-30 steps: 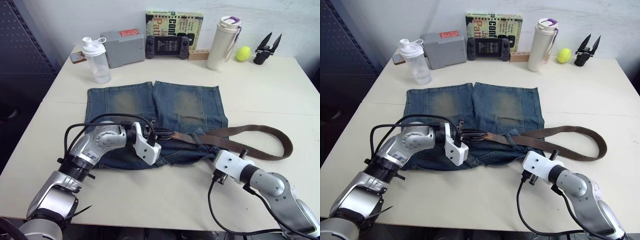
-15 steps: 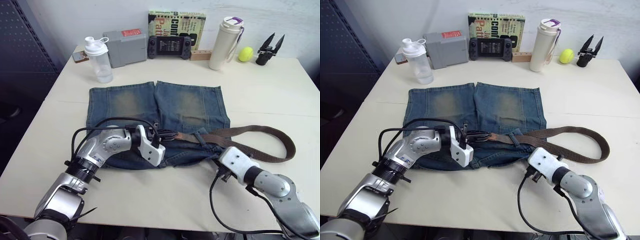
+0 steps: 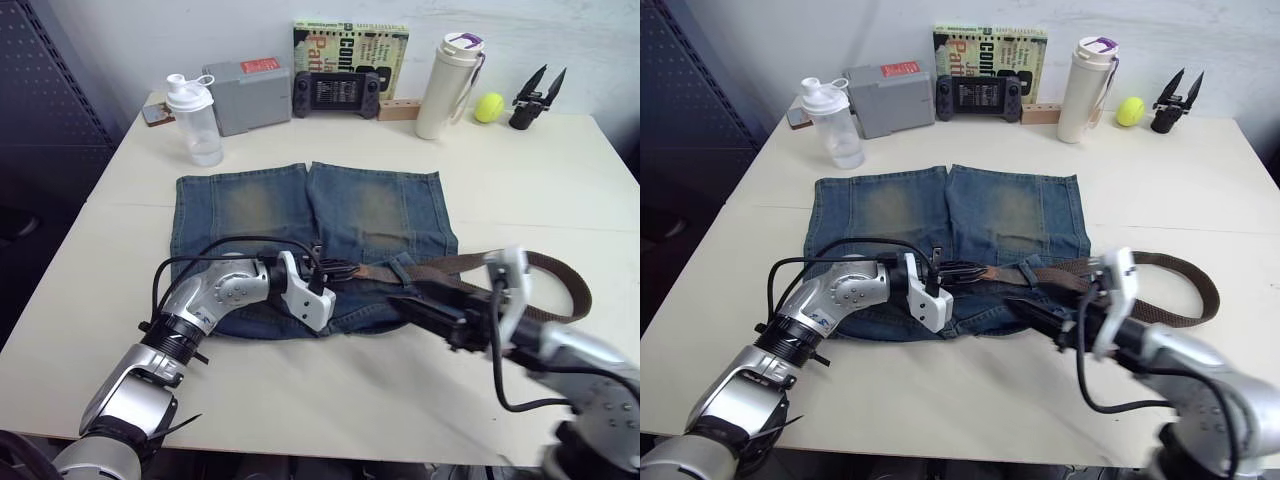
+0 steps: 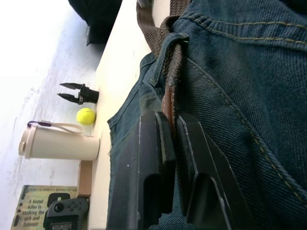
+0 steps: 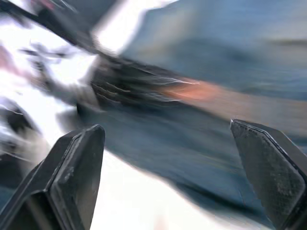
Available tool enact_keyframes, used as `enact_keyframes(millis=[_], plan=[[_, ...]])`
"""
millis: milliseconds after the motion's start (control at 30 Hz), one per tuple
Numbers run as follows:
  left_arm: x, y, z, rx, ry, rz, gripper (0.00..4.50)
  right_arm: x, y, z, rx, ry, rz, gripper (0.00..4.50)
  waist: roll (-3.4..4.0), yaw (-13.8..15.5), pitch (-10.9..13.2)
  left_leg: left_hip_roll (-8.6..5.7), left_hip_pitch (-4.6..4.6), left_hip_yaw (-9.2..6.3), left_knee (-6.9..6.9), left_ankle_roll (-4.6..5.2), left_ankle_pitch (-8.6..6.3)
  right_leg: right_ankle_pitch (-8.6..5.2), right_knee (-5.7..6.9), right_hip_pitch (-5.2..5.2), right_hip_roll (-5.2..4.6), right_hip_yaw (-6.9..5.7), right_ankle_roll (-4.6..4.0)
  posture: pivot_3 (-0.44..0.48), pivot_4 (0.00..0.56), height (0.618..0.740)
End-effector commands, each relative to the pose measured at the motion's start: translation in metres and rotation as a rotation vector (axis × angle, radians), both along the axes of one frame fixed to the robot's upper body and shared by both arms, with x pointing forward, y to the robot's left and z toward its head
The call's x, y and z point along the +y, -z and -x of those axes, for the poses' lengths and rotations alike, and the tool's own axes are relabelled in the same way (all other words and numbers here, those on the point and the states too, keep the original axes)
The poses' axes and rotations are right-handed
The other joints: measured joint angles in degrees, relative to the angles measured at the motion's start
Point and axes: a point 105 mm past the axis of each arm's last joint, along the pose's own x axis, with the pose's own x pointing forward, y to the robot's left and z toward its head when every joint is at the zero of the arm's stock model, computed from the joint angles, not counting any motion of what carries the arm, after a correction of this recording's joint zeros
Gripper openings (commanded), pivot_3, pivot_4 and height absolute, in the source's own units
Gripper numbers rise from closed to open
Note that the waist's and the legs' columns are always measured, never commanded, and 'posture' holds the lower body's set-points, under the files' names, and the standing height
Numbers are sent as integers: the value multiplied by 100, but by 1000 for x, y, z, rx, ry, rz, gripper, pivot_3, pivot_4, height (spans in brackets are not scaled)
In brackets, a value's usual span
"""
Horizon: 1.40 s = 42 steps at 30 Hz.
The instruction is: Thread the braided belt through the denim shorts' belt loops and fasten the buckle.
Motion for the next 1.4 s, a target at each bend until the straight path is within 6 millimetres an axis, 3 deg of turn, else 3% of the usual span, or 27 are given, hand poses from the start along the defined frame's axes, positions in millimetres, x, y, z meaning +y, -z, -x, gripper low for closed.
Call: enact_keyframes(millis=[33,233,467,633,967,1233,1400], plan=[[-5,-11,1,-50,20,24,0,-1,7,-12,115,147,-128,4433,4,4,2,-1,0,-1,1,0,0,0,1,0,-2,3,0,0,150,731],[-6,-13,0,-64,24,29,0,2,12,-30,355,306,-433,4433,9,-47,2,-9,1,0,-6,5,1,9,-3,-10,-4,21,6,0,150,731],[-7,-16,0,-71,24,36,0,8,8,-27,580,286,-574,4433,26,-153,3,0,0,6,-11,-1,5,6,6,-14,2,14,1,0,150,731],[-6,-17,-2,-77,15,37,0,11,10,-27,637,296,-603,4433,26,-153,4,1,-2,4,-12,0,5,6,-5,-15,0,18,1,0,150,731],[-4,-18,-12,-101,-29,32,0,12,13,-7,637,320,-569,4433,26,-151,1,16,-11,14,-13,12,11,7,-19,-21,-4,24,3,0,150,731],[-8,-19,-3,-91,20,54,0,-7,7,-37,625,387,-699,4433,27,-140,1,21,-13,9,-13,12,11,7,-19,-23,-4,21,3,0,150,731],[-9,-21,0,-91,35,63,0,-12,10,-43,622,398,-703,4433,27,-142,1,23,-15,10,-15,12,11,7,-19,-25,-5,21,3,0,150,731]])
